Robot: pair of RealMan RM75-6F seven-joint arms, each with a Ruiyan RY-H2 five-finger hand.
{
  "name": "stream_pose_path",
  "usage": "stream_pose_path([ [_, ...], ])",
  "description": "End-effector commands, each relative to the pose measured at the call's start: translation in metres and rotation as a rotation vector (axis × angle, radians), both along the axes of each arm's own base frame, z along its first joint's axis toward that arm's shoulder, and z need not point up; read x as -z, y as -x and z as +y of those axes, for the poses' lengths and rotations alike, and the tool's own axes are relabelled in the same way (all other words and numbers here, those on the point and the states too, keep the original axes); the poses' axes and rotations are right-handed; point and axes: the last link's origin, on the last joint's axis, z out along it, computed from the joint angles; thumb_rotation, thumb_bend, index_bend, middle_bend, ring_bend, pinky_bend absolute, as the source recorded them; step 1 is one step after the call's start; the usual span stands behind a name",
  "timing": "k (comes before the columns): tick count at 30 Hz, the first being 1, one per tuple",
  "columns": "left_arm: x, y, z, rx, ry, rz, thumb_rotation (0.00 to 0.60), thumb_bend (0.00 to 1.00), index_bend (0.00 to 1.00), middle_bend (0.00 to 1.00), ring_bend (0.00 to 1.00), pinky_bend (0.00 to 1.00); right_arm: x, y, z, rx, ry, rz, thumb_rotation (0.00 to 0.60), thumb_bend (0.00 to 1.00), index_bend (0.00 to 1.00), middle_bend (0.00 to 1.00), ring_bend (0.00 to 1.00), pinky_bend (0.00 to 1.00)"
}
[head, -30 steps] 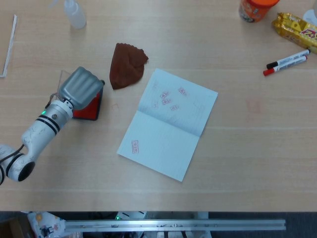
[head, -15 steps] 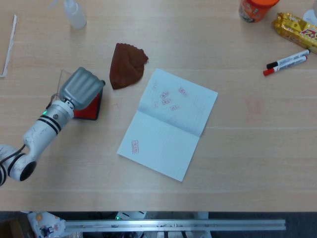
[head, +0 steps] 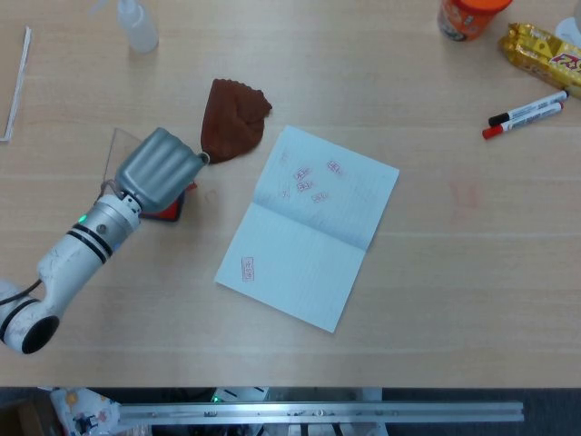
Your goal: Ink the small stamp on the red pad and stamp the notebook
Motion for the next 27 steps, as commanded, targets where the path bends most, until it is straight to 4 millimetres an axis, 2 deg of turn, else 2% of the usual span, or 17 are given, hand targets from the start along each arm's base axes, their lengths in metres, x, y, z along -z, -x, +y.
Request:
stream_pose_path([
  [1,0.000,-0.017,-0.021,0.069,0.015,0.002,0.600,0.38,0.55,1.00,1.00,1.00,0.000,0.001,0.000,0.000,-0.002,-0.001,0.600,0.30,0.31,0.41,0.33,0.41],
  [5,0.010,-0.036,-0.042,0.131,0.052,-0.019,0.600,0.38,0.55,1.00,1.00,1.00,0.000,0.002,0.000,0.003,-0.003,-0.002,0.600,0.30,0.31,0.41,0.33,0.41],
  [12,0.031,-0.053,-0.059,0.164,0.080,-0.028,0.600,0.38,0.55,1.00,1.00,1.00,-0.003,0.005,0.003,0.011,0.001,-0.002,0.600,0.30,0.31,0.41,0.33,0.41],
  [19,0.048,-0.060,-0.071,0.177,0.109,-0.035,0.600,0.38,0.55,1.00,1.00,1.00,-0.004,0.007,0.003,0.015,0.002,-0.005,0.600,0.30,0.31,0.41,0.33,0.41],
  [27,0.062,-0.064,-0.076,0.176,0.120,-0.038,0.600,0.38,0.55,1.00,1.00,1.00,-0.003,0.008,0.003,0.014,-0.002,-0.003,0.600,0.30,0.31,0.41,0.33,0.41],
])
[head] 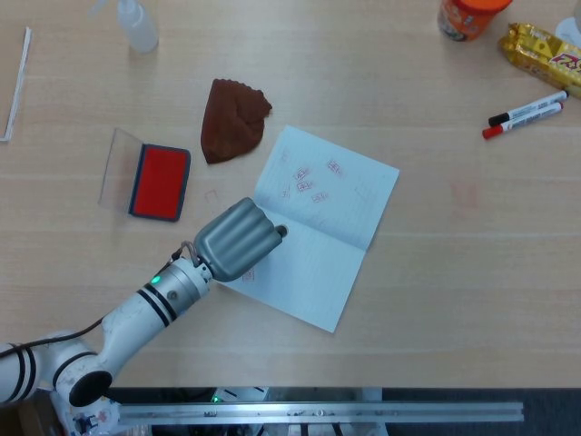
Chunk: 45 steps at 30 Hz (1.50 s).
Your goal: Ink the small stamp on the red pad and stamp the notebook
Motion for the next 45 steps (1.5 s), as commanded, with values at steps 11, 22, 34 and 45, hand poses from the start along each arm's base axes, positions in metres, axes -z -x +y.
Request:
stream_pose_path([
  [11,0.021,0.005,0.007,-0.005,-0.016,0.020,0.600,0.38,0.56,1.00,1.00,1.00,0.002,0.001,0.000,0.003,-0.004,0.000,0.600,0.30,0.31,0.41,0.33,0.41],
  [22,0.033,0.013,0.001,0.006,-0.007,0.040,0.600,0.38,0.56,1.00,1.00,1.00,0.002,0.003,0.003,0.012,0.001,-0.002,0.600,0.30,0.31,0.41,0.33,0.41],
  [34,0.043,0.016,-0.003,0.017,0.018,0.065,0.600,0.38,0.56,1.00,1.00,1.00,-0.002,0.007,0.008,0.024,0.011,0.001,0.600,0.30,0.31,0.41,0.33,0.41],
  [45,0.044,0.018,0.000,0.000,0.033,0.089,0.600,0.38,0.55,1.00,1.00,1.00,-0.003,0.008,0.010,0.027,0.017,-0.001,0.600,0.30,0.31,0.41,0.33,0.41],
])
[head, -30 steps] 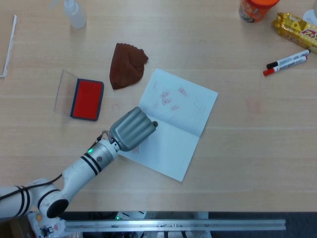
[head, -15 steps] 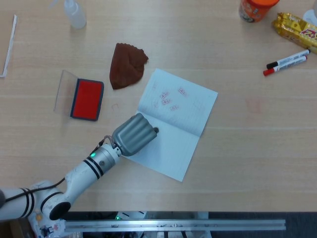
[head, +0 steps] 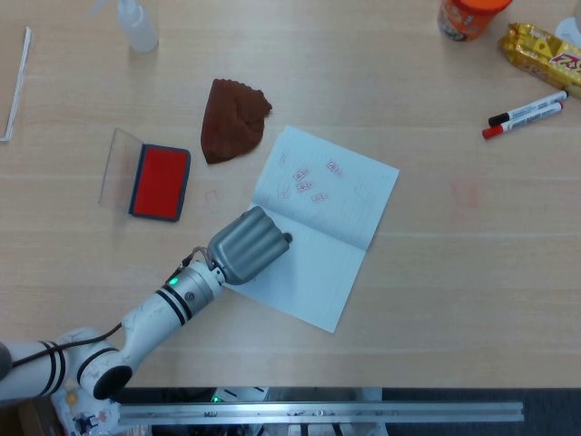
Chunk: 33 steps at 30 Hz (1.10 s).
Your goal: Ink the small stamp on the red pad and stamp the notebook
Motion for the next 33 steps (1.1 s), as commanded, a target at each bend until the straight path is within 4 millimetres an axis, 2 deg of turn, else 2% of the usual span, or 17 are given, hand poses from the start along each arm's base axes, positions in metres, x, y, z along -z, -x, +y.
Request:
stream_pose_path([
  [1,0.000,0.001,0.000,-0.004,0.003,0.007,0.600,0.38,0.55,1.00,1.00,1.00,0.000,0.000,0.000,0.001,0.001,-0.001,0.600,0.30,0.31,0.41,0.33,0.41],
  [13,0.003,0.002,-0.004,-0.006,0.014,0.017,0.600,0.38,0.55,1.00,1.00,1.00,-0.001,0.002,0.002,0.006,0.006,-0.001,0.600,0.30,0.31,0.41,0.33,0.41],
  [17,-0.003,0.000,0.000,0.002,-0.008,0.003,0.600,0.38,0.55,1.00,1.00,1.00,-0.002,0.002,0.003,0.006,0.009,-0.001,0.600,0.30,0.31,0.41,0.33,0.41],
  [20,-0.014,-0.003,0.005,-0.001,-0.031,-0.020,0.600,0.38,0.55,1.00,1.00,1.00,-0.003,0.002,0.003,0.006,0.014,-0.003,0.600,0.30,0.31,0.41,0.33,0.41],
  [26,-0.052,-0.004,0.014,-0.012,-0.101,-0.086,0.600,0.38,0.55,1.00,1.00,1.00,-0.003,0.001,0.000,-0.001,0.013,-0.010,0.600,0.30,0.31,0.41,0.33,0.41],
  [33,-0.081,0.015,0.009,-0.038,-0.133,-0.091,0.600,0.38,0.54,1.00,1.00,1.00,0.001,-0.003,-0.005,-0.018,0.001,-0.014,0.600,0.30,0.31,0.41,0.33,0.41],
])
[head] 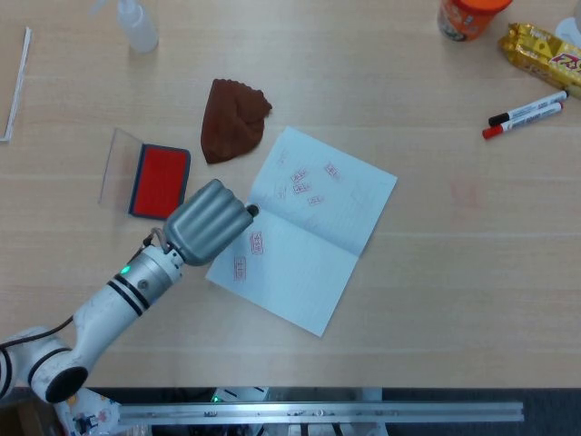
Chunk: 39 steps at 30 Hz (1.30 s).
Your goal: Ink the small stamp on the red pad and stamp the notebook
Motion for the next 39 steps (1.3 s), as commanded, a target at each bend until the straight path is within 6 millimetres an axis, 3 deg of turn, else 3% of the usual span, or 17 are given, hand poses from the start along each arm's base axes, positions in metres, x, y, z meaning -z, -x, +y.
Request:
stream_pose_path([
  [1,-0.010,0.013,-0.007,-0.019,0.001,-0.001,0.600,0.38,0.54,1.00,1.00,1.00,0.001,-0.001,-0.001,-0.005,-0.004,-0.002,0.600,0.30,0.31,0.41,0.33,0.41],
  [14,-0.004,0.061,-0.022,-0.113,0.005,0.034,0.600,0.38,0.54,1.00,1.00,1.00,0.004,-0.005,-0.002,-0.014,-0.015,0.001,0.600,0.30,0.31,0.41,0.33,0.41],
  [24,0.003,0.076,-0.019,-0.141,-0.007,0.051,0.600,0.38,0.53,1.00,1.00,1.00,0.004,-0.006,0.000,-0.012,-0.011,0.002,0.600,0.30,0.31,0.41,0.33,0.41],
  [39,0.009,0.082,-0.024,-0.155,-0.009,0.057,0.600,0.38,0.49,1.00,1.00,1.00,0.004,-0.006,0.001,-0.006,-0.011,0.006,0.600,0.30,0.31,0.41,0.33,0.41],
])
